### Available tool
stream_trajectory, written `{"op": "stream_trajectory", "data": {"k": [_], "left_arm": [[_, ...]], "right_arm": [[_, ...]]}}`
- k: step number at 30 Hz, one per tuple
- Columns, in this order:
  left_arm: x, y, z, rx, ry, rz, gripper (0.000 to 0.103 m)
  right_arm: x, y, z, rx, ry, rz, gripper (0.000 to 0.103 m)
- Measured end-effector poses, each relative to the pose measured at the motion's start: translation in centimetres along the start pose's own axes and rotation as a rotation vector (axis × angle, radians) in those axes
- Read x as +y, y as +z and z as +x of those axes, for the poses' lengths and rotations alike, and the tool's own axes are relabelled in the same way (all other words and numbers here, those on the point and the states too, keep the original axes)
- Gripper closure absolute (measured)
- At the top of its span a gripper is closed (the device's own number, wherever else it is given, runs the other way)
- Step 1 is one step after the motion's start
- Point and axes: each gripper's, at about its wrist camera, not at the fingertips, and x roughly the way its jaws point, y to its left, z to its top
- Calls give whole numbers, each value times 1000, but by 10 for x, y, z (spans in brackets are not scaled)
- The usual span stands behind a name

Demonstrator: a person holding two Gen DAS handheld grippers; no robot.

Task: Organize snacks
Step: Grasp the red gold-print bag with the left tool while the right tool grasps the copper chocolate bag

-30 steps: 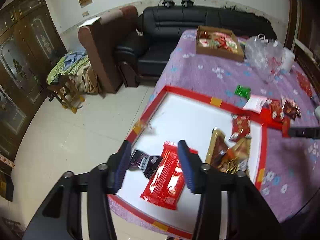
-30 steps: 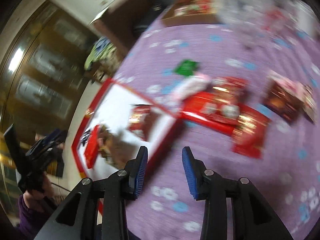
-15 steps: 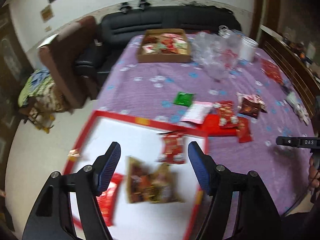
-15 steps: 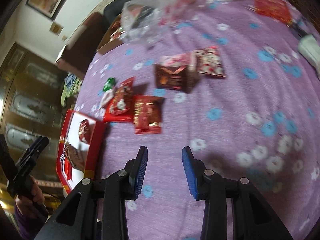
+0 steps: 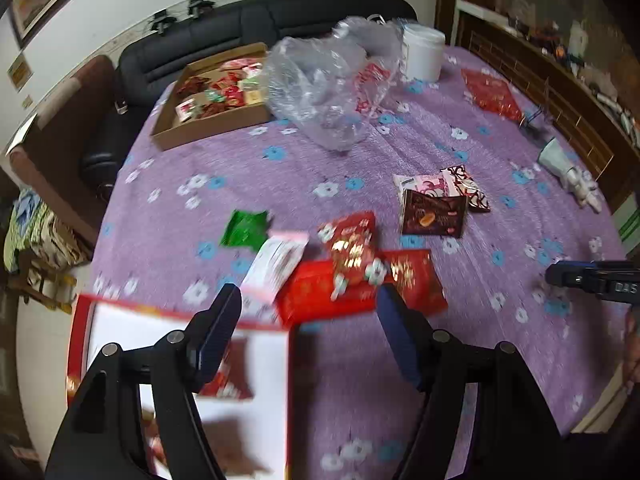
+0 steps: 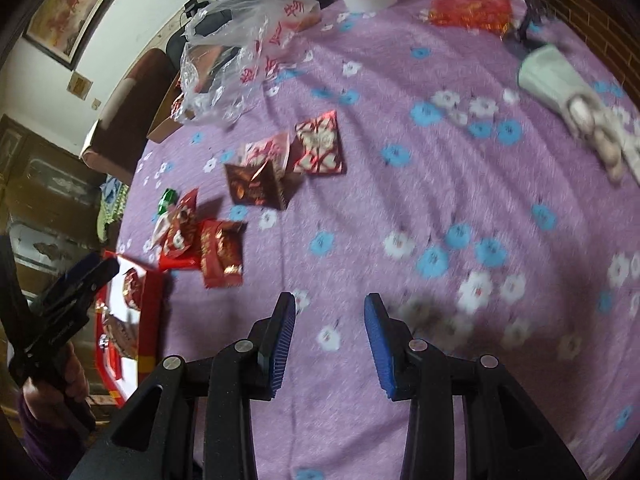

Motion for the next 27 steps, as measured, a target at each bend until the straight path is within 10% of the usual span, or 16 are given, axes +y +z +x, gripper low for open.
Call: {"op": "stream_trajectory", "data": {"k": [11, 17, 27], "left_arm": [[-26, 40, 67, 126, 113, 8, 34], [-14, 29, 95, 234, 33, -105, 33], [2, 26, 103, 198, -46, -182, 43]], "right_arm": [[48, 73, 36, 8, 20, -222, 64], [88, 101, 68, 21, 21, -391, 64], [93, 93, 97, 71, -5, -455, 69]]}}
